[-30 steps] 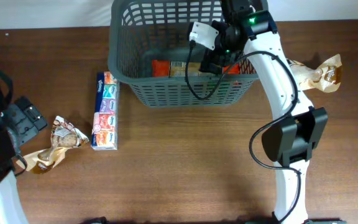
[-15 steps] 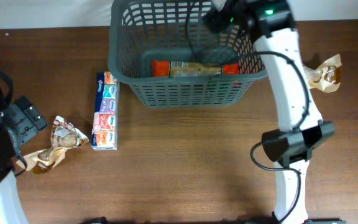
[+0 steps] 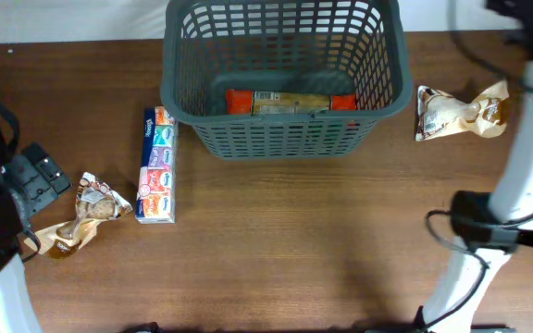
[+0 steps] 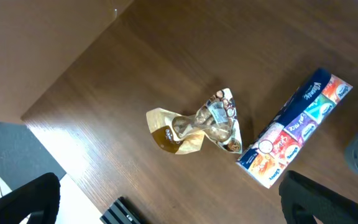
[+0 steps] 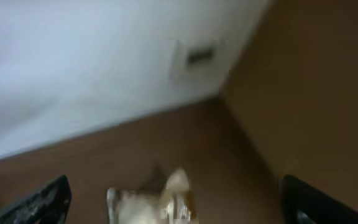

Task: Pack container
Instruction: 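Move the right gripper right toward the brown PanTree paper bag, then lower the right gripper onto the top of the PanTree bag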

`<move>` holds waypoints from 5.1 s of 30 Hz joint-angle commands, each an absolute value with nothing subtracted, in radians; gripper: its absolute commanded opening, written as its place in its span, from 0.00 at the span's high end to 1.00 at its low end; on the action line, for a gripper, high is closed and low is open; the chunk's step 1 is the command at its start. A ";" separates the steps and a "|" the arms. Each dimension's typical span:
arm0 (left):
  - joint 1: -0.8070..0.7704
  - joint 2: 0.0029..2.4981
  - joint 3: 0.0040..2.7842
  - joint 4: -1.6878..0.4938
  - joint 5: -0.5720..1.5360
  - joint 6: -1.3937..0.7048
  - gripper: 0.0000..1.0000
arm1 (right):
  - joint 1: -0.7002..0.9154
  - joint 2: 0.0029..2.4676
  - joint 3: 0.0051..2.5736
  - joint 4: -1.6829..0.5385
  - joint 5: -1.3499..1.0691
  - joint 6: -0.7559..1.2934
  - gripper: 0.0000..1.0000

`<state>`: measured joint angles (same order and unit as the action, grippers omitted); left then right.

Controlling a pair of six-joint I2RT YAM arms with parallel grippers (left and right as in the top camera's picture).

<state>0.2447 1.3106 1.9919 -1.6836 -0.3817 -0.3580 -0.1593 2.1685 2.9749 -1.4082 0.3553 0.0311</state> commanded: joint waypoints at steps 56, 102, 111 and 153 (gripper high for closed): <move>0.252 1.303 1.997 -1.684 -0.381 -0.343 0.01 | -0.287 2.656 2.928 -1.642 0.137 1.153 0.01; 0.252 1.303 1.997 -1.684 -0.381 -0.343 0.01 | -0.288 2.657 2.592 -1.463 0.188 1.205 0.01; 0.252 1.303 1.997 -1.684 -0.381 -0.343 0.01 | -0.289 2.657 2.571 -1.446 0.188 1.206 0.01; 0.252 1.303 1.997 -1.685 -0.381 -0.343 0.01 | -0.347 2.657 2.465 -1.529 0.194 1.325 0.01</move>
<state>0.2447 1.3106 1.9919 -1.6836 -0.3817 -0.3580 -0.3370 2.6564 2.5134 -1.5326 0.1757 1.3090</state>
